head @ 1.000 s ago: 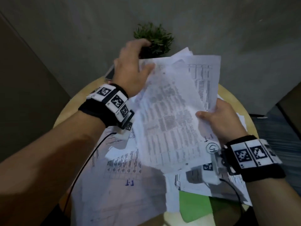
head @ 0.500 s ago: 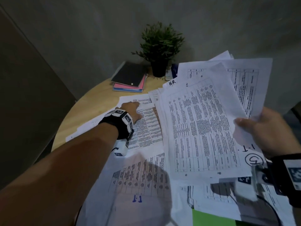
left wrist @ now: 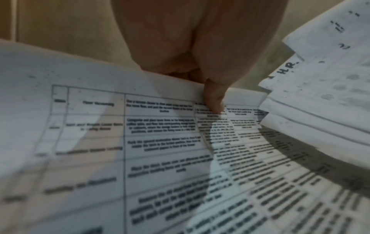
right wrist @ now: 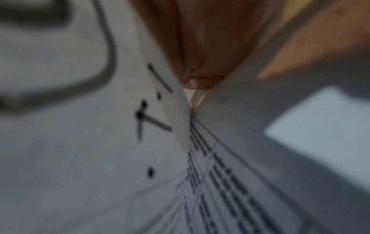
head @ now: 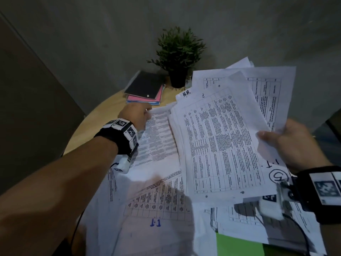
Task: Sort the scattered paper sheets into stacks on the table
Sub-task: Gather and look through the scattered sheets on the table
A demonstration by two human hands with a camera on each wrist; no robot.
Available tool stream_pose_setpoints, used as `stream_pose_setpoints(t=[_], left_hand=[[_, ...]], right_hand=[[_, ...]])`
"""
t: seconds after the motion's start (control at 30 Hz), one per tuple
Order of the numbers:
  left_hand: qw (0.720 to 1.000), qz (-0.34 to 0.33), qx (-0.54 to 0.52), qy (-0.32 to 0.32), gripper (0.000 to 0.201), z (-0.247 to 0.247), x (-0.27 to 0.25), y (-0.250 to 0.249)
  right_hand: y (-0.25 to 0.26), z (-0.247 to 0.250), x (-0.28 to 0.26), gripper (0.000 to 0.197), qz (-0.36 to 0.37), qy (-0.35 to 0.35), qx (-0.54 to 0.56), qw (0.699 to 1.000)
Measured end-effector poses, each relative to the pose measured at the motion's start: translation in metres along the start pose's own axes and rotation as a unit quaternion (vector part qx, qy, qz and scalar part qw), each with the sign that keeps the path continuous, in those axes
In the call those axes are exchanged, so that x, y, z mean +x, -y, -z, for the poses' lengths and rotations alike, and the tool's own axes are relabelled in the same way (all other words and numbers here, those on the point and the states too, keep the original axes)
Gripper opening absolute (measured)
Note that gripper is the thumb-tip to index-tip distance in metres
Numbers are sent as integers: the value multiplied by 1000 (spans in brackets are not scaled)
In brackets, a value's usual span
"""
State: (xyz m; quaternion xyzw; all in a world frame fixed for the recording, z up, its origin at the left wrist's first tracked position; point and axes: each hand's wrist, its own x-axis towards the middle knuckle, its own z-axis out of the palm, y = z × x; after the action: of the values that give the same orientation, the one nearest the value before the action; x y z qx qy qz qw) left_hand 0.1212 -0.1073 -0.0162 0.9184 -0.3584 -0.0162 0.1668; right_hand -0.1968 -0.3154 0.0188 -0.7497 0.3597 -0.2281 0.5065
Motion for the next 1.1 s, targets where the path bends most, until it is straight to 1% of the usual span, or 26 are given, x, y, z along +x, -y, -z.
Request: stream_pose_setpoints(t=[0.1, 0.13, 0.23, 0.27, 0.33, 0.4, 0.47, 0.53, 0.67, 0.8, 0.9, 0.97, 1.07, 1.1], left_hand=[[998, -6, -8, -56, 20, 24, -10, 2], [998, -12, -13, -68, 21, 31, -14, 3], [993, -56, -19, -98, 21, 46, -28, 0], [992, -73, -21, -101, 21, 48, -32, 0], [994, -75, -17, -79, 21, 45, -37, -1], [997, -41, -55, -45, 22, 36, -40, -4], [996, 4, -87, -27, 23, 22, -44, -2], [996, 33, -76, -17, 24, 11, -50, 2], [997, 46, -29, -57, 20, 15, -55, 4], [991, 54, -89, -84, 16, 42, -61, -4], [977, 50, -159, -135, 15, 70, -71, -11], [957, 52, -235, -165, 15, 90, -81, -13], [929, 50, -322, -175, 13, 111, -105, -19], [915, 50, -361, -173, 12, 115, -118, -22]], right_hand=[[-1, 1, 2, 16, -4, 2, 28, 1000], [-1, 1, 1, 18, -4, 4, 38, 999], [1, 1, -3, 25, -14, 4, 63, 998], [2, 0, -5, 25, -15, 6, 66, 998], [2, 3, -8, 23, -16, 3, 63, 998], [5, 6, -14, 21, -21, 4, 55, 998], [6, 10, -21, 19, -21, 3, 47, 999], [6, 11, -27, 21, -19, -5, 48, 999], [5, 10, -37, 26, -21, -22, 73, 997], [12, 13, -49, 27, -9, -39, 116, 992], [20, 15, -60, 32, 8, -41, 177, 983], [32, 12, -72, 28, 15, -32, 215, 976], [53, -1, -93, 20, 2, -8, 262, 965], [55, -7, -98, 19, -2, 2, 267, 964]])
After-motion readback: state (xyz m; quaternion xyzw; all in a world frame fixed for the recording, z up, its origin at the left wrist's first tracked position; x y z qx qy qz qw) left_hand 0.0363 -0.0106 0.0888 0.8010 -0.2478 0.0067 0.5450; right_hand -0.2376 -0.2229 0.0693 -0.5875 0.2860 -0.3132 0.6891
